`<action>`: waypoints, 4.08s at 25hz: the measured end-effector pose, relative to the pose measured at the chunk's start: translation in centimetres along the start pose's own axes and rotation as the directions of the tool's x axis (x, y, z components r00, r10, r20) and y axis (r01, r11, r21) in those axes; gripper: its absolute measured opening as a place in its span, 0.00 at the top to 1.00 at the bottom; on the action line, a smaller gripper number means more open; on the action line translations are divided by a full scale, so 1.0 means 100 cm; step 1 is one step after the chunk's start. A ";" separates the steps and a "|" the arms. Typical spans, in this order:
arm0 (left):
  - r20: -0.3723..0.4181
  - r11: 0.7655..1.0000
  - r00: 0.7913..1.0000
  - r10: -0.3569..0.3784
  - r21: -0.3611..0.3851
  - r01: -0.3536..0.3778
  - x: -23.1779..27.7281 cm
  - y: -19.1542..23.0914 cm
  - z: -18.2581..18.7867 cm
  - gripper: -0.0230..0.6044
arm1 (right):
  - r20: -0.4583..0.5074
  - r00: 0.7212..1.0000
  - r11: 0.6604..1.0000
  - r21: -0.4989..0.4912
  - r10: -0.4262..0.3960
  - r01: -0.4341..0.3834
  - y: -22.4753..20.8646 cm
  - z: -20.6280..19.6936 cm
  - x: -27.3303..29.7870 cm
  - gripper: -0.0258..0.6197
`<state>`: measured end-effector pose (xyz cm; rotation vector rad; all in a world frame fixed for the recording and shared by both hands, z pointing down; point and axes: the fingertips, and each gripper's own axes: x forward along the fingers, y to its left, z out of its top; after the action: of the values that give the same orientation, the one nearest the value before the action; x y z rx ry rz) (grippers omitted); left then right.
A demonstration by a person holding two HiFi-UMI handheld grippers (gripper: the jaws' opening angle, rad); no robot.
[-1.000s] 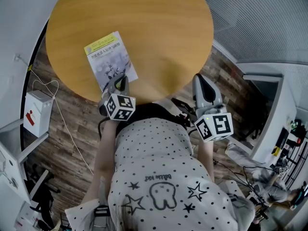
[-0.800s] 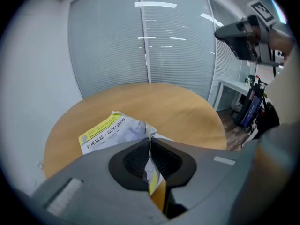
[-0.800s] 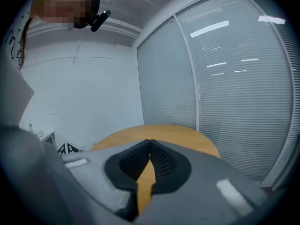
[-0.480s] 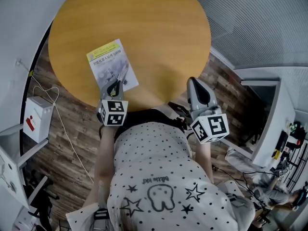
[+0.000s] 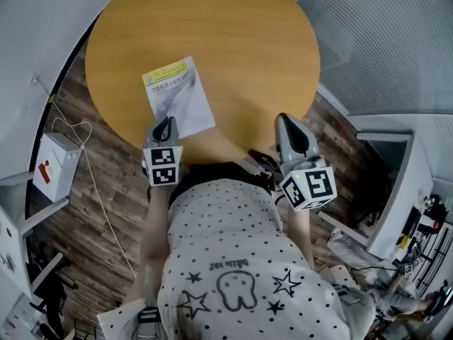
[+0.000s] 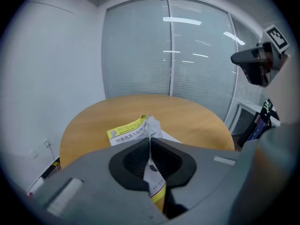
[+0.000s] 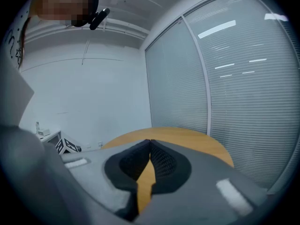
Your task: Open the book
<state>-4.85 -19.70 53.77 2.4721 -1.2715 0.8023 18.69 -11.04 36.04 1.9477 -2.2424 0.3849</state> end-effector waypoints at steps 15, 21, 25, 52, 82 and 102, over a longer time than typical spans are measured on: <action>0.021 0.972 0.977 0.214 -0.109 -0.210 -0.047 0.075 -0.028 0.93 | 0.006 0.998 0.998 -0.018 0.063 -0.063 0.042 0.002 0.014 0.95; 0.021 0.960 0.968 0.250 -0.133 -0.245 -0.060 0.093 -0.038 0.93 | 0.004 0.997 0.996 -0.023 0.081 -0.081 0.058 0.001 0.021 0.95; 0.008 0.947 0.960 0.280 -0.168 -0.275 -0.068 0.106 -0.049 0.92 | 0.000 0.995 0.995 -0.025 0.097 -0.097 0.067 0.000 0.026 0.95; -0.242 0.831 0.912 0.332 -0.382 -0.404 -0.070 0.124 -0.173 0.91 | -0.015 0.994 0.993 -0.038 0.111 -0.111 0.069 -0.001 0.017 0.95; 0.074 0.884 0.932 0.354 -0.353 -0.307 -0.146 0.117 -0.035 0.82 | 0.023 0.997 0.996 0.049 0.076 -0.077 0.049 -0.032 0.010 0.95; 0.241 0.950 0.931 0.275 -0.216 -0.225 -0.158 0.091 0.055 0.90 | 0.022 0.998 0.998 0.017 0.060 -0.060 0.022 -0.041 0.013 0.95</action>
<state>-17.61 -16.92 39.91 2.3552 -1.7006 0.3818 16.09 -10.81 40.06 1.9054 -2.3235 0.3944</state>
